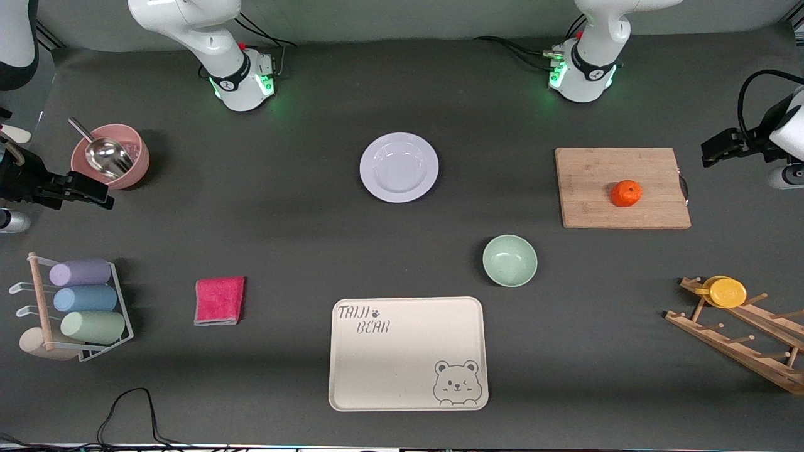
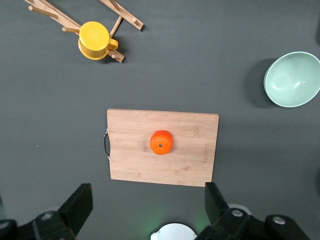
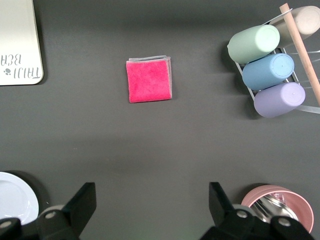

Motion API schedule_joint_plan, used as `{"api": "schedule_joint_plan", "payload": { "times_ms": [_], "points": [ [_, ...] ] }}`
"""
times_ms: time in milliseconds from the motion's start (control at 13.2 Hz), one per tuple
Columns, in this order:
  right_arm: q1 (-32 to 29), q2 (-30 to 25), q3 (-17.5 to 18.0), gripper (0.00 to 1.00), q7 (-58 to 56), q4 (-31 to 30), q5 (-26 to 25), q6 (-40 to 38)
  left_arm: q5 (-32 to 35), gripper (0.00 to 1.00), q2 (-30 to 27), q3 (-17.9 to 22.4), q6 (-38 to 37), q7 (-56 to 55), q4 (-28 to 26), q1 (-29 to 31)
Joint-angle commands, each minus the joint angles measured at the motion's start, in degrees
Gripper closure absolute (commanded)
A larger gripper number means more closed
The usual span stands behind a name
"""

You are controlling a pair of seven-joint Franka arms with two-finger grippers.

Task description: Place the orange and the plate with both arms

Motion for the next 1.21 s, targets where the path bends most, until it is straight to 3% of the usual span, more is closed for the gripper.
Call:
{"api": "schedule_joint_plan", "payload": {
  "times_ms": [0,1134],
  "points": [
    [0.43,-1.41,0.05,0.0,0.02,-1.09,-1.19,-0.4,-0.5,0.0,0.88,-0.43,-1.71,1.44,2.01,0.48],
    [0.52,-1.94,0.05,0.0,0.98,-1.79,-1.19,-1.54,0.29,0.0,1.41,0.45,-5.04,1.62,2.97,2.05]
  ]
}}
